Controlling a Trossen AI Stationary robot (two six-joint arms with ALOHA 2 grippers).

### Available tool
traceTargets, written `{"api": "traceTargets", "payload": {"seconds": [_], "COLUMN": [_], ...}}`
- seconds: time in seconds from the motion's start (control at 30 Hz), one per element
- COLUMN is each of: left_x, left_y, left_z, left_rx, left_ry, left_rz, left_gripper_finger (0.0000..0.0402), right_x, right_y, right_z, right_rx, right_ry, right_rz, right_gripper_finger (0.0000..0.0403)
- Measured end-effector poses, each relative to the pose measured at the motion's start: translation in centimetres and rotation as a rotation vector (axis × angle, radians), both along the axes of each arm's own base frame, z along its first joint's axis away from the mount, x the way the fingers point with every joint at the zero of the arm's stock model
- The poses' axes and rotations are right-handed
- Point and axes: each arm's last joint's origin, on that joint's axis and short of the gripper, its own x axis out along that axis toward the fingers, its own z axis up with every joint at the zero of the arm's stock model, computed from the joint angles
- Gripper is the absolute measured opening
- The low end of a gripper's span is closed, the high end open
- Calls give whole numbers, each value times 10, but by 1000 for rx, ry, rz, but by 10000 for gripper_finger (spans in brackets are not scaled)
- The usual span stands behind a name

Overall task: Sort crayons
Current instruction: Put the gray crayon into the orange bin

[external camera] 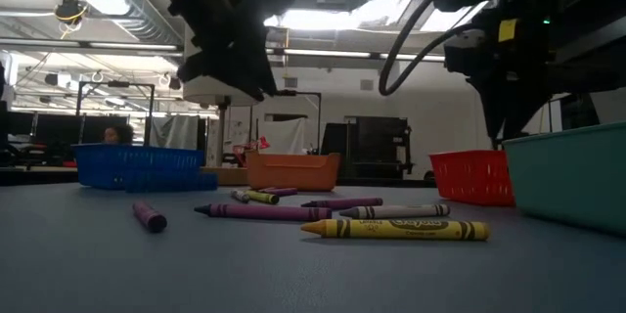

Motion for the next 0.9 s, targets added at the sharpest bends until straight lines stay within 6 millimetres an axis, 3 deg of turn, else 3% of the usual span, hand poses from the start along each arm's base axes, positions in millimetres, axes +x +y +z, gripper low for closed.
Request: {"api": "traceTargets", "payload": {"seconds": [0.2,0.47,0.9], "left_x": [-1,6,16], "left_y": [-21,-48,-45], "left_z": [-3,-35,-72], "left_rx": [-109,-206,-213], "left_ry": [-42,13,98], "left_rz": [66,152,262], "left_gripper_finger": [88,88,88], "right_x": [1,2,4], "right_y": [0,1,2], "right_z": [0,0,0], "right_rx": [7,18,25], "right_ry": [-7,-21,-45], "right_rz": [0,1,1], "right_gripper_finger": [121,122,122]}}
